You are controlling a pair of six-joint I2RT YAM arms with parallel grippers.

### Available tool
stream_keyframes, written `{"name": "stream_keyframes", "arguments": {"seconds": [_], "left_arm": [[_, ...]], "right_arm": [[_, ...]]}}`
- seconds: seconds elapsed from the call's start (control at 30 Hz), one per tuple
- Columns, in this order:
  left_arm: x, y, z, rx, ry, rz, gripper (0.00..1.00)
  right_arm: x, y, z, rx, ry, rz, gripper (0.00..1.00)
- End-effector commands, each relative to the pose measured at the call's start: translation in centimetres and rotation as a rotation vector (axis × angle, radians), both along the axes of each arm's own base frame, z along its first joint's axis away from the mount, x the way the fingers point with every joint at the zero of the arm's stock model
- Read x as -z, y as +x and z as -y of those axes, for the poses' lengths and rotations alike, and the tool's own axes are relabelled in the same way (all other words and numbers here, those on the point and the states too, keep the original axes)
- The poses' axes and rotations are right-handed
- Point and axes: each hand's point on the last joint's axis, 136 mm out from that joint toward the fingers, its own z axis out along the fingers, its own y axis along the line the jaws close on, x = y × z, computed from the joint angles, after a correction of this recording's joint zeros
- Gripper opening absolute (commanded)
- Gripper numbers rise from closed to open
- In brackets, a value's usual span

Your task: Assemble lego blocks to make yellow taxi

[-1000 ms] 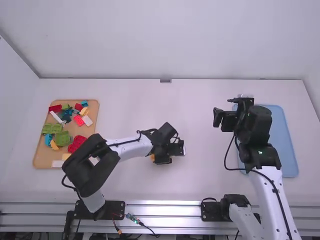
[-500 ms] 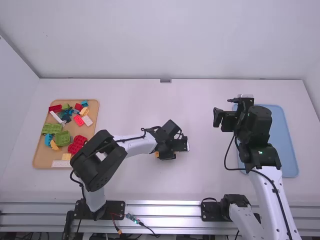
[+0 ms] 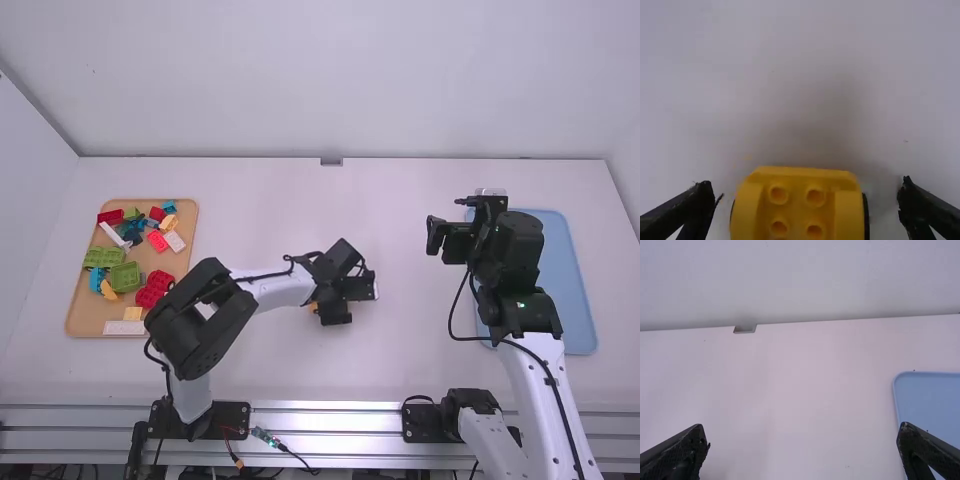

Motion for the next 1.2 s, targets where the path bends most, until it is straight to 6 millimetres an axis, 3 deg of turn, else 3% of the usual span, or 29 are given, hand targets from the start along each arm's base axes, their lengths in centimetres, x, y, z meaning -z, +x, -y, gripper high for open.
{"name": "stream_keyframes", "arguments": {"seconds": [0.0, 0.17, 0.23, 0.27, 0.33, 0.47, 0.6, 0.67, 0.7, 0.73, 0.83, 0.9, 0.93, 0.97, 1.07, 1.1, 1.17], "left_arm": [[0.2, 0.1, -0.3, -0.007, 0.028, -0.011, 0.99], [-3.3, 0.4, -0.5, -0.016, 0.029, -0.033, 0.99], [-6.1, 0.9, -1.1, -0.018, 0.015, -0.023, 0.99], [-6.6, 1.0, -1.3, -0.022, 0.010, -0.018, 0.99], [-10.0, 2.4, -2.9, -0.070, -0.026, 0.038, 0.99], [-13.7, 4.0, -6.1, -0.182, -0.080, 0.102, 0.99], [-17.9, 6.3, -12.2, -0.496, -0.193, 0.149, 0.99], [-19.5, 6.9, -16.7, -0.711, -0.247, 0.147, 0.99], [-19.8, 7.0, -17.7, -0.759, -0.257, 0.145, 0.99], [-20.3, 7.0, -20.5, -0.879, -0.277, 0.139, 0.99], [-20.7, 6.8, -26.2, -1.150, -0.328, 0.120, 0.99], [-20.6, 6.6, -28.7, -1.285, -0.356, 0.103, 0.99], [-20.2, 6.0, -31.7, -1.467, -0.375, 0.087, 0.99], [-20.0, 5.5, -33.2, -1.572, -0.377, 0.085, 0.99], [-18.8, 1.6, -40.5, -2.101, -0.321, 0.131, 0.99], [-18.7, 1.1, -41.1, -2.149, -0.315, 0.141, 0.99], [-18.5, -1.3, -44.2, -2.422, -0.316, 0.207, 0.99]], "right_arm": [[-2.2, 0.1, -0.1, -0.005, 0.004, 0.051, 0.99], [-2.2, 0.1, -0.1, -0.005, 0.003, 0.051, 0.99], [-2.2, 0.1, -0.1, -0.004, 0.003, 0.051, 0.99], [-2.2, 0.1, -0.1, -0.005, 0.003, 0.051, 0.99], [-2.2, 0.1, -0.1, -0.004, 0.003, 0.051, 0.99], [-2.2, 0.1, -0.1, -0.005, 0.003, 0.052, 0.99], [-2.2, 0.1, -0.1, -0.005, 0.004, 0.052, 0.99], [-2.2, 0.1, -0.1, -0.004, 0.005, 0.053, 0.99], [-2.2, 0.1, -0.1, -0.004, 0.005, 0.052, 0.99], [-2.3, 0.1, -0.1, -0.003, 0.007, 0.053, 0.99], [-2.3, 0.1, -0.3, -0.015, 0.012, 0.054, 0.99], [-2.4, 0.1, -0.6, -0.031, 0.021, 0.056, 0.99], [-2.4, 0.1, -0.8, -0.039, 0.025, 0.058, 0.99], [-2.5, 0.1, -0.9, -0.044, 0.027, 0.059, 0.99], [-2.5, 0.1, -0.9, -0.048, 0.025, 0.063, 0.99], [-2.5, 0.1, -0.9, -0.047, 0.025, 0.063, 0.99], [-2.5, 0.1, -0.9, -0.048, 0.025, 0.063, 0.99]]}}
